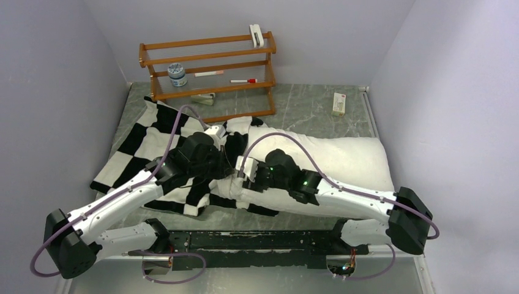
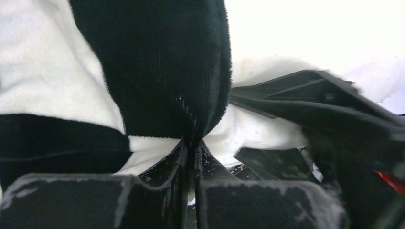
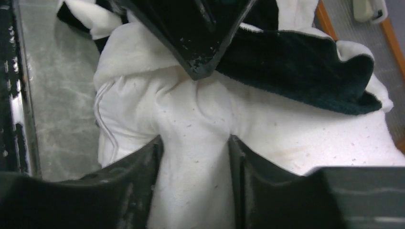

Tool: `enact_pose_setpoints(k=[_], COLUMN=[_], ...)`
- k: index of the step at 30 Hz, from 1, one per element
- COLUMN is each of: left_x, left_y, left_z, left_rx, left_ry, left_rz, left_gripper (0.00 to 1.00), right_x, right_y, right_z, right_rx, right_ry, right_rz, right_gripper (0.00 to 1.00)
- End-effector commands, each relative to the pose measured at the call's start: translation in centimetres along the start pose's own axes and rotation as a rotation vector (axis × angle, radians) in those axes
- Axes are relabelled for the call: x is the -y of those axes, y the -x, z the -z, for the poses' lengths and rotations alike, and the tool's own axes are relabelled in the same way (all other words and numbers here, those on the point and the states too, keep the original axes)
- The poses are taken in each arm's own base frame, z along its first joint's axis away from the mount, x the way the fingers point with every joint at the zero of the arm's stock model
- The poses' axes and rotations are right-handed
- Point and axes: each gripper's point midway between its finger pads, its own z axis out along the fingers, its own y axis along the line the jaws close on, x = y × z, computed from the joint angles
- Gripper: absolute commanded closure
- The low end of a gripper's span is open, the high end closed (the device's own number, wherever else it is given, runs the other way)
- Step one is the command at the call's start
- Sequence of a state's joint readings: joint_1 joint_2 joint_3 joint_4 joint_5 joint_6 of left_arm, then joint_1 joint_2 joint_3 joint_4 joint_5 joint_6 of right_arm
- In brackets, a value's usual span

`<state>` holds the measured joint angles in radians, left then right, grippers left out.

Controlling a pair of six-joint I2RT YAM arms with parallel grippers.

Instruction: Put the pillow into the pillowcase

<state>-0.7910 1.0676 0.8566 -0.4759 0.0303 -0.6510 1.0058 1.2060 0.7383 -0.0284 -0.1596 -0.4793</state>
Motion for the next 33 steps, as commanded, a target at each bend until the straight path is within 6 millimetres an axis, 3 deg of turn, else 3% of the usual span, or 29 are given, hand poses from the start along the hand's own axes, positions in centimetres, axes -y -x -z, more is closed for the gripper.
enact_pose_setpoints(k=[1,3,6,10,14,19,26,30,33], left_x=[2.8,3.0,3.2,4.4,6.6,6.6,8.0,8.0,7.5], left_y=[2.7,2.7,2.5,2.4,2.7,1.9,0.1,0.5,0.7], left_z=[2.0,2.3,2.7,3.5,4.8,4.4,2.1,1.8,1.6], left_rx=[0.077,0.072,0.06,0.046,0.041,0.017,-0.03,-0.002,0.019], left_ry=[-0.089,-0.092,-0.103,-0.162,-0.268,-0.284,-0.415,-0.393,-0.375], left_rz=[0.01,0.006,0.006,0.027,0.057,0.079,0.171,0.169,0.181], left_gripper=[0.9,0.93,0.95,0.95,0.95,0.95,0.95,0.95,0.95], right_x=[2.7,3.5,5.0,7.5,10.3,11.5,11.5,10.1,8.8], right_y=[-1.2,-0.7,0.1,0.5,0.7,1.4,2.4,2.3,1.0], right_z=[-1.5,-2.1,-2.8,-2.3,-0.5,0.6,1.0,0.0,-1.1], right_rx=[-0.007,0.028,0.075,0.167,0.286,0.353,0.503,0.524,0.451], right_ry=[-0.17,-0.211,-0.284,-0.418,-0.556,-0.622,-0.62,-0.574,-0.548], right_rz=[-0.036,-0.087,-0.182,-0.37,-0.557,-0.643,-0.816,-0.866,-0.863], right_gripper=[0.66,0.85,1.0,1.0,1.0,1.0,1.0,1.0,1.0])
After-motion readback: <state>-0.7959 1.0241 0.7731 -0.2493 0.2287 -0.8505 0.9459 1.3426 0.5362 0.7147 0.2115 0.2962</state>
